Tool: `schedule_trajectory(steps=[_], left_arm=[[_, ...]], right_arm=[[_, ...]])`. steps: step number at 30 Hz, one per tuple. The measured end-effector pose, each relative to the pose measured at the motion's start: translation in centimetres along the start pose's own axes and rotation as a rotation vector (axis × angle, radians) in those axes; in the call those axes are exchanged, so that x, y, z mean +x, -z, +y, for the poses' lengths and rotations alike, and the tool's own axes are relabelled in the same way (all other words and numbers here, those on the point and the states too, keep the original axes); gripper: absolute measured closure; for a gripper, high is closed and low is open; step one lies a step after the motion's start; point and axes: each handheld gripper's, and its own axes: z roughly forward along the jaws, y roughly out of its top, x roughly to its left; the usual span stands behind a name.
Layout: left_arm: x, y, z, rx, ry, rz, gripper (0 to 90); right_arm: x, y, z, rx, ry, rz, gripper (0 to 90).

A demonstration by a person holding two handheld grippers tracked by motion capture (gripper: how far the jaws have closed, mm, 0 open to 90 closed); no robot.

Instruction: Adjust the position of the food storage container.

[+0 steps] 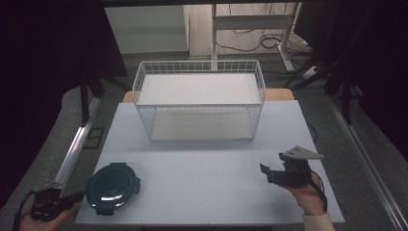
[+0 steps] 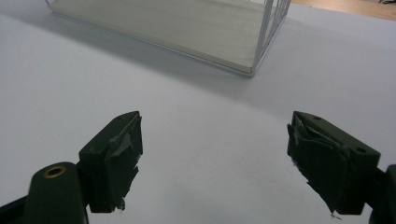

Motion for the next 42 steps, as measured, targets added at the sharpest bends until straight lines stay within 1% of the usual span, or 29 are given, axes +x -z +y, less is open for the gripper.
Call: schedule_trajectory(steps=[2, 3, 5, 8, 11, 14, 20, 24, 28, 30, 32, 33, 36, 37, 42], left_arm=[[-0.1, -0.2, 0.1, -0.004, -0.001, -0.031, 89.9], [-0.2, -0.3, 0.1, -0.005, 0.002, -0.018, 89.8], [-0.2, -0.3, 0.1, -0.004, 0.008, -0.019, 89.8], [0.0, -0.4, 0.1, -0.008, 0.029, -0.035, 89.9], [-0.1, -0.4, 0.2, -0.008, 0.026, -0.031, 90.0], [-0.3, -0.5, 0.4, -0.011, 0.023, -0.018, 90.0], [-0.4, -0.6, 0.5, -0.014, 0.021, -0.018, 90.0], [-0.7, -0.9, 0.8, -0.013, 0.013, -0.016, 90.0], [-1.2, -1.2, 1.2, -0.007, 0.004, -0.028, 90.0], [-1.8, -1.6, 1.6, -0.003, -0.008, -0.038, 90.0], [-2.0, -1.7, 1.7, -0.002, -0.013, -0.042, 90.0], [-2.3, -2.0, 2.0, 0.000, -0.017, -0.051, 90.0], [-2.6, -2.3, 2.2, 0.000, -0.021, -0.053, 90.0], [-3.0, -2.5, 2.5, 0.001, -0.027, -0.054, 90.0], [-3.7, -2.8, 2.8, 0.007, -0.046, -0.059, 90.0]], right_arm=[[0.0, 0.0, 0.0, -0.001, -0.004, 0.000, 17.9], [0.0, 0.0, 0.0, -0.001, -0.004, -0.001, 17.9], [0.0, -0.1, 0.0, 0.001, -0.002, -0.002, 17.8], [0.1, -0.1, 0.0, -0.001, 0.003, 0.003, 17.7], [0.1, -0.2, 0.0, -0.002, 0.003, 0.001, 17.7], [0.2, -0.3, 0.0, 0.003, 0.009, 0.001, 17.7], [0.3, -0.3, 0.0, 0.003, 0.009, 0.000, 17.7], [0.3, -0.4, 0.1, 0.005, 0.008, -0.001, 17.7], [0.5, -0.4, 0.1, 0.007, 0.010, 0.001, 17.7], [0.5, -0.4, 0.1, 0.007, 0.010, 0.000, 17.7], [0.5, -0.4, 0.2, 0.006, 0.010, 0.000, 17.7], [0.4, -0.3, 0.2, 0.006, 0.008, -0.003, 17.7], [0.4, -0.3, 0.2, 0.005, 0.006, -0.005, 17.7], [0.4, -0.3, 0.2, 0.006, 0.005, -0.005, 17.7], [0.4, -0.2, 0.2, 0.005, 0.004, -0.005, 17.7]])
